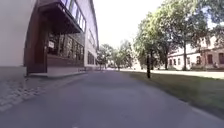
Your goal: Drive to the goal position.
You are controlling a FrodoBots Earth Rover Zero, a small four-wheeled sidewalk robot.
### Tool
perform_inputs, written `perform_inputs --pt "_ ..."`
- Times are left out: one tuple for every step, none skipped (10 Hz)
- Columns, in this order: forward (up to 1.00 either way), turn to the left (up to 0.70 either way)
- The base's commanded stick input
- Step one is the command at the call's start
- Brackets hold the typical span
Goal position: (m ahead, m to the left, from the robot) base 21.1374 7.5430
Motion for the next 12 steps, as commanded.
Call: perform_inputs --pt "0.85 0.0" --pt "0.85 0.0" --pt "0.85 0.0" --pt "0.85 0.0" --pt "0.85 0.0" --pt "0.85 0.0" --pt "0.85 0.0" --pt "0.85 0.0" --pt "0.85 0.0" --pt "0.85 0.0" --pt "0.85 0.0" --pt "0.85 0.0"
